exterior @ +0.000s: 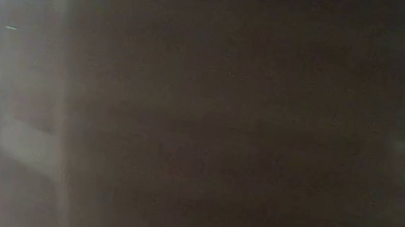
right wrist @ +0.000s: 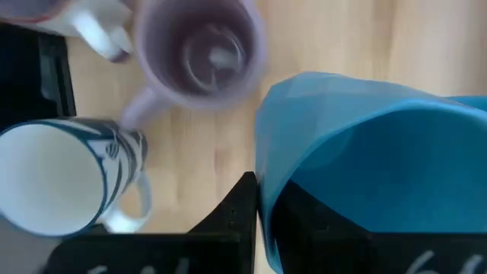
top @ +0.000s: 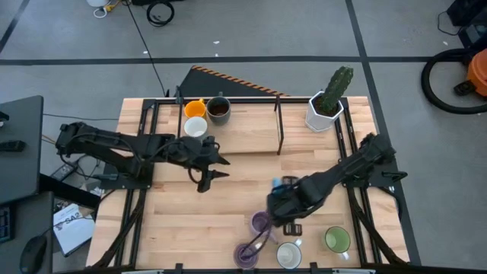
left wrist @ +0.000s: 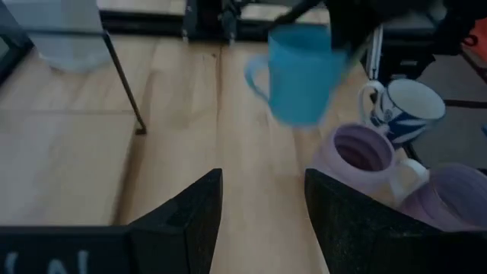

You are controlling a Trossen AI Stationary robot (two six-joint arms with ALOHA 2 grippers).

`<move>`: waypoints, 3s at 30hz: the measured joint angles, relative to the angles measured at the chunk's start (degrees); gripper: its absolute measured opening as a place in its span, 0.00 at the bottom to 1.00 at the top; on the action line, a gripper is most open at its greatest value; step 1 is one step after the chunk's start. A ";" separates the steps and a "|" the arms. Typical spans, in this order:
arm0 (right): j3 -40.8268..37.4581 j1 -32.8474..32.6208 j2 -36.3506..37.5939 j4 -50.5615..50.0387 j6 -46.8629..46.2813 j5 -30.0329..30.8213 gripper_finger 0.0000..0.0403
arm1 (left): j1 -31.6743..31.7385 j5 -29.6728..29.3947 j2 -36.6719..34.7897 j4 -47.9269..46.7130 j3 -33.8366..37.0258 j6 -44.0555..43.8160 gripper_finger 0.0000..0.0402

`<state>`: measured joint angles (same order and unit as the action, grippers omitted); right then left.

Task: Place coffee mugs
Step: Put the blue mug on the shelf

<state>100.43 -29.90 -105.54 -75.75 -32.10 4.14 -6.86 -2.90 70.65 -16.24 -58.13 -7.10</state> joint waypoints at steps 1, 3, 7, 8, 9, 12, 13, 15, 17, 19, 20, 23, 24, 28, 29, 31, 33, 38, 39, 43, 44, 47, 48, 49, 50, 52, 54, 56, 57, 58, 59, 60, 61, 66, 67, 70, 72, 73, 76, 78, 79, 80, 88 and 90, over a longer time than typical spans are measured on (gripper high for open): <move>2.15 0.34 -1.72 0.01 4.32 0.23 0.08 | 0.66 0.00 0.01 0.44 0.00 0.21 0.48; 6.64 1.29 -4.66 -0.38 12.44 1.13 0.08 | 2.24 -0.02 0.04 1.52 0.00 0.26 0.48; 14.01 4.29 -8.42 -2.92 25.04 4.47 0.08 | 4.90 0.77 -0.22 2.16 0.01 0.06 0.48; 15.28 5.34 -8.94 -4.23 27.20 4.89 0.08 | 5.25 1.22 -0.93 1.13 0.04 0.01 0.48; 16.00 6.44 -9.05 -5.02 29.05 5.15 0.08 | 5.40 1.45 -1.59 0.63 0.04 -0.06 0.48; 16.93 10.24 -8.59 -4.35 33.77 5.29 0.08 | 5.47 1.22 -3.31 -0.72 -0.03 -0.11 0.48; 16.98 11.54 -8.47 -4.58 35.35 5.37 0.08 | 5.45 0.63 -3.84 -1.30 0.02 -0.13 0.48; 16.94 13.94 -8.24 -5.54 38.81 5.42 0.08 | 5.47 -1.52 -5.42 -2.60 0.02 -0.15 0.48; 16.93 16.35 -8.24 -5.21 42.45 5.40 0.08 | 5.47 -3.90 -7.21 -4.24 0.00 -0.17 0.48; 16.93 18.91 -8.24 -5.16 45.52 5.07 0.08 | 5.49 -5.24 -8.50 -5.84 -0.04 -0.19 0.48; 16.91 20.24 -8.24 -5.36 46.62 4.85 0.08 | 5.47 -5.72 -9.03 -6.99 0.03 -0.19 0.48; 16.89 24.78 -8.24 -4.67 49.67 4.76 0.08 | 5.47 -6.02 -10.17 -7.73 0.04 -0.19 0.48; 16.89 26.26 -8.24 -4.38 50.63 4.77 0.08 | 5.47 -6.07 -10.29 -7.94 0.03 -0.17 0.48; 16.87 32.30 -8.46 -2.92 55.47 3.75 0.08 | 5.47 -8.17 -10.19 -11.38 0.07 0.57 0.48; 16.87 33.80 -8.61 -2.11 56.49 3.45 0.08 | 5.47 -9.07 -10.26 -11.65 0.06 0.53 0.48; 16.80 36.79 -8.86 -1.21 58.61 2.42 0.08 | 5.47 -10.85 -10.40 -12.95 0.02 0.00 0.48; 16.80 39.57 -9.15 -0.07 60.72 0.51 0.09 | 5.47 -11.54 -10.34 -13.85 0.02 -0.65 0.48; 16.80 44.36 -9.73 0.58 63.89 -0.76 0.09 | 5.47 -11.70 -10.36 -15.54 0.03 -1.60 0.48; 16.80 44.99 -9.75 0.56 64.04 -1.06 0.09 | 5.47 -11.72 -10.36 -15.84 0.04 -1.69 0.48; 16.80 46.22 -9.75 0.15 65.18 -1.29 0.09 | 5.47 -12.13 -10.36 -16.80 0.02 -2.79 0.48; 16.80 46.37 -9.75 0.23 65.33 -1.28 0.09 | 5.47 -12.13 -10.36 -16.92 0.02 -2.82 0.48; 16.96 46.65 -10.59 1.41 66.28 -2.20 0.09 | 5.47 -12.17 -10.80 -17.08 0.02 -2.49 0.48; 16.93 46.66 -11.23 2.42 66.71 -2.04 0.09 | 5.51 -12.28 -10.86 -16.86 0.00 -1.78 0.48; 16.88 46.89 -12.13 3.55 66.87 -1.15 0.09 | 5.63 -12.62 -11.07 -16.97 0.02 -1.04 0.48; 16.81 47.10 -12.99 4.26 66.95 -0.12 0.09 | 5.80 -13.13 -11.21 -17.15 0.02 -0.13 0.48; 16.74 48.19 -13.91 4.47 66.99 -0.56 0.09 | 6.19 -14.24 -11.41 -16.21 0.00 0.27 0.48; 16.79 49.68 -14.32 4.27 66.39 -2.01 0.09 | 6.43 -14.78 -11.86 -16.29 0.00 0.29 0.48; 16.63 50.92 -14.47 3.47 65.52 -2.26 0.09 | 6.43 -14.86 -12.08 -15.68 0.00 0.29 0.48; 16.54 51.44 -14.47 3.60 65.04 -2.07 0.09 | 6.39 -14.78 -12.27 -15.57 0.00 0.29 0.48; 16.54 51.89 -14.47 4.36 64.40 -2.01 0.09 | 6.38 -14.74 -12.47 -15.23 0.02 0.29 0.48; 16.54 52.29 -14.47 5.44 63.87 -2.07 0.09 | 6.37 -14.71 -12.66 -14.43 0.02 0.31 0.48; 16.58 52.63 -14.47 6.24 63.52 -2.10 0.08 | 6.37 -14.71 -12.73 -13.46 -0.03 0.35 0.48; 16.59 52.88 -14.47 6.49 63.20 -2.12 0.09 | 6.37 -14.71 -12.83 -13.15 -0.07 0.47 0.48; 16.56 53.38 -14.47 9.70 61.81 -2.47 0.09 | 6.26 -14.69 -13.29 -13.67 0.00 0.16 0.48; 16.56 53.38 -14.47 10.16 61.83 -2.47 0.09 | 6.26 -14.65 -13.31 -13.80 0.00 0.01 0.48; 16.56 53.38 -14.47 10.17 61.76 -3.78 0.09 | 6.24 -14.64 -13.48 -13.69 0.00 -0.61 0.48; 15.78 53.34 -14.40 10.99 61.61 -4.78 0.09 | 6.24 -14.64 -13.44 -13.78 0.00 -1.08 0.48; 15.33 53.34 -14.40 11.07 61.59 -4.88 0.09 | 6.24 -14.62 -13.44 -13.78 0.00 -1.24 0.48; 14.58 53.36 -14.49 9.98 60.39 -4.86 0.09 | 6.24 -14.25 -13.45 -14.05 0.00 -1.26 0.48; 14.36 53.38 -14.47 10.84 60.02 -4.78 0.09 | 6.24 -14.25 -13.44 -14.09 0.00 -1.26 0.48; 14.21 53.43 -14.47 11.02 59.69 -4.54 0.09 | 6.24 -14.24 -13.44 -14.07 0.00 -1.29 0.48; 14.03 53.50 -14.47 10.72 59.33 -4.41 0.09 | 6.24 -14.17 -13.44 -14.11 0.00 -1.29 0.48; 11.20 54.10 -14.44 12.32 57.97 -3.94 0.09 | 6.24 -13.81 -13.44 -14.09 0.00 -1.64 0.48; 10.85 54.28 -14.40 13.00 57.72 -3.85 0.09 | 6.24 -13.81 -13.44 -14.09 0.00 -1.67 0.48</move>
<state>111.28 24.38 -119.94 -62.74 25.62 0.29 -0.62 -16.71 57.21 -30.33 -58.13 -8.77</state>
